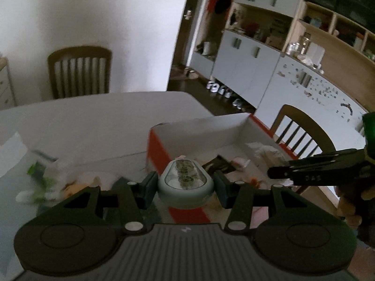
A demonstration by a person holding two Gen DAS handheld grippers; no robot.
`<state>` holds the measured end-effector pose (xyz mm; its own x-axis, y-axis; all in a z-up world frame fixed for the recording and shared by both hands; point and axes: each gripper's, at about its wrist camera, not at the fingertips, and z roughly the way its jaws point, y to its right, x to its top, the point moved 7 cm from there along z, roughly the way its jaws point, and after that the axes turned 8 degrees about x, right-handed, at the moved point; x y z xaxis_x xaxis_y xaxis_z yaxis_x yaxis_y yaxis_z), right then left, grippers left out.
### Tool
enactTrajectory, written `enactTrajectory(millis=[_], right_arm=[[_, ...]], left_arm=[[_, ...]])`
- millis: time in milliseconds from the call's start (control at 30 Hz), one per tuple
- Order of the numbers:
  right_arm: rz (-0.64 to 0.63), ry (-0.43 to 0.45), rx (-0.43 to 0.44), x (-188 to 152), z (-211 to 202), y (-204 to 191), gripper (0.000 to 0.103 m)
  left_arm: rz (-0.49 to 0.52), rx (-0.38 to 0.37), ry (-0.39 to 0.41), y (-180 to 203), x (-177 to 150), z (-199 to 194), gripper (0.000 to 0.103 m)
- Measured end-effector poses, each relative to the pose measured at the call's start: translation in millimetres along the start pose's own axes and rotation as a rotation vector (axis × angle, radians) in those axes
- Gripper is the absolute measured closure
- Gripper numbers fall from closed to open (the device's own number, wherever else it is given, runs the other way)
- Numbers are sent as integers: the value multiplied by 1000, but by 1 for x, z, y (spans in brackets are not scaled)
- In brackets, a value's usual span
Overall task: Organize objects
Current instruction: 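Carry the tape dispenser in the left tool and the swab bag in the right tool into the red box, then open the left tool to drop the tape dispenser while the right tool releases the swab bag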
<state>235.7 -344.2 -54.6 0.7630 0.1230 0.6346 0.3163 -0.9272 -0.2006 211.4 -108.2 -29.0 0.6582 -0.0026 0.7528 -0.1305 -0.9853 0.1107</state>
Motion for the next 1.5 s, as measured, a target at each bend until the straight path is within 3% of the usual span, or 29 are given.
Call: enactTrajectory(millis=[500,700,1000,1200,1500], right_arm=[[-36,-48,-57,-1,27,35,70],[-74,-104,-55,-8,48,39,70],[-120,-170,-85,-19,76,42,68],[-124,-160,-57,-21,77,41,67],[-124,-124,-24,-16,53,47,51]], left_arm=[[168,-52,-38,86,17,73,53],[181,-75,-73,104,17,100,53],[218,-82,-137,117,5,132,53],[214,-98,-193,117,-7,147,53],[195,-109,-277,115,-11,162,52]])
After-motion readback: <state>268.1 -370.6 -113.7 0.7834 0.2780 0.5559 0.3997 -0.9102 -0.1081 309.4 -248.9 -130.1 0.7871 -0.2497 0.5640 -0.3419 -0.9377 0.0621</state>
